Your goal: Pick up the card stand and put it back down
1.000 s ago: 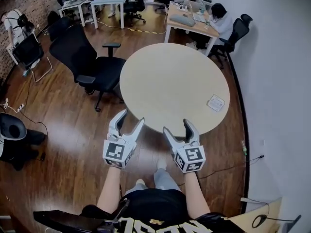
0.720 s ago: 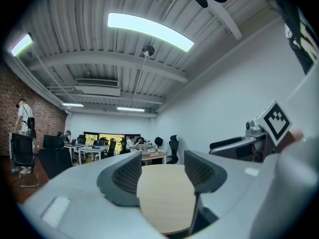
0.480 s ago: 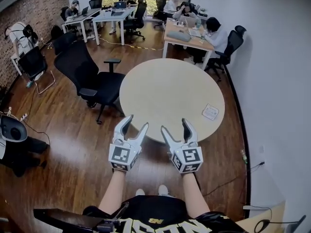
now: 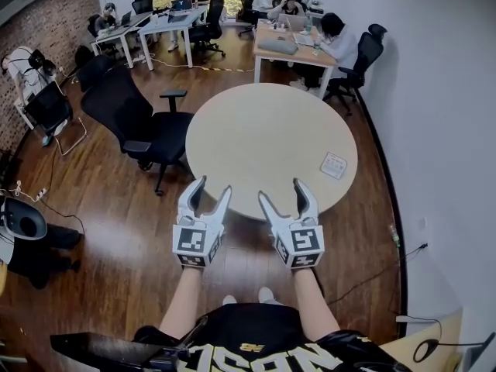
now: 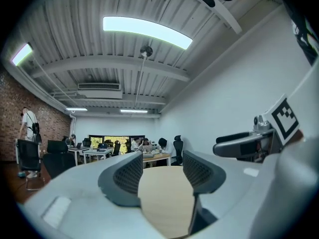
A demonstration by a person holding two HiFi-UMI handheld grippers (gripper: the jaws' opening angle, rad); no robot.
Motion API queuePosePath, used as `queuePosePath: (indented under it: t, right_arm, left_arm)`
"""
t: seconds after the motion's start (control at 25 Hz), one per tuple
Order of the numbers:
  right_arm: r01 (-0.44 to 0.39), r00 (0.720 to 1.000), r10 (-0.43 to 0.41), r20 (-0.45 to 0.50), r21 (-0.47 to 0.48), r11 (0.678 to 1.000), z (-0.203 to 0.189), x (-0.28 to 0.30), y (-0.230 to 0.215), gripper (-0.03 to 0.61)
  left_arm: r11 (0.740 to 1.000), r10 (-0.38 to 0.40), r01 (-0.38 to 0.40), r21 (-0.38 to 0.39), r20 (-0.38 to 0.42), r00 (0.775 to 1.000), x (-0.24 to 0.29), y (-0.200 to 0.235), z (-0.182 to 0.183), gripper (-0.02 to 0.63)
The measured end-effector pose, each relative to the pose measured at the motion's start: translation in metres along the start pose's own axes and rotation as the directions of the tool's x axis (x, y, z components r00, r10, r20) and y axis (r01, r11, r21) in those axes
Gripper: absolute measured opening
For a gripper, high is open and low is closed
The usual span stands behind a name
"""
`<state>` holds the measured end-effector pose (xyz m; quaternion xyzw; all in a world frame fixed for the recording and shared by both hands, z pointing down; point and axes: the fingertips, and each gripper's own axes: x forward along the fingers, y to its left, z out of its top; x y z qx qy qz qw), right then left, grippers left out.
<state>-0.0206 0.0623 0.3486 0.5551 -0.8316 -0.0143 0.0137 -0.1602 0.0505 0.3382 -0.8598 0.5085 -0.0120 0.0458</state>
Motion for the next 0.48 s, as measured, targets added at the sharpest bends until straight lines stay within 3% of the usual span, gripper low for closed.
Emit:
queuePosePath:
  t: [0.12, 0.48]
  right_arm:
    - [0.049, 0.999, -0.050, -0.019, -0.036, 0.998, 0.001, 0.000, -0.008, 0.368]
    - [0.144, 0.990, -0.144, -0.011, 0.011, 0.990, 0.000, -0.008, -0.031, 0.368]
  left_arm:
    - [0.999, 0.026, -0.027, 0.027, 0.006, 1.000, 0.001, 0.001, 0.000, 0.252]
    - [0.990, 0.142, -0.143, 0.011, 0.028, 0.989, -0.010, 0.019, 0.007, 0.252]
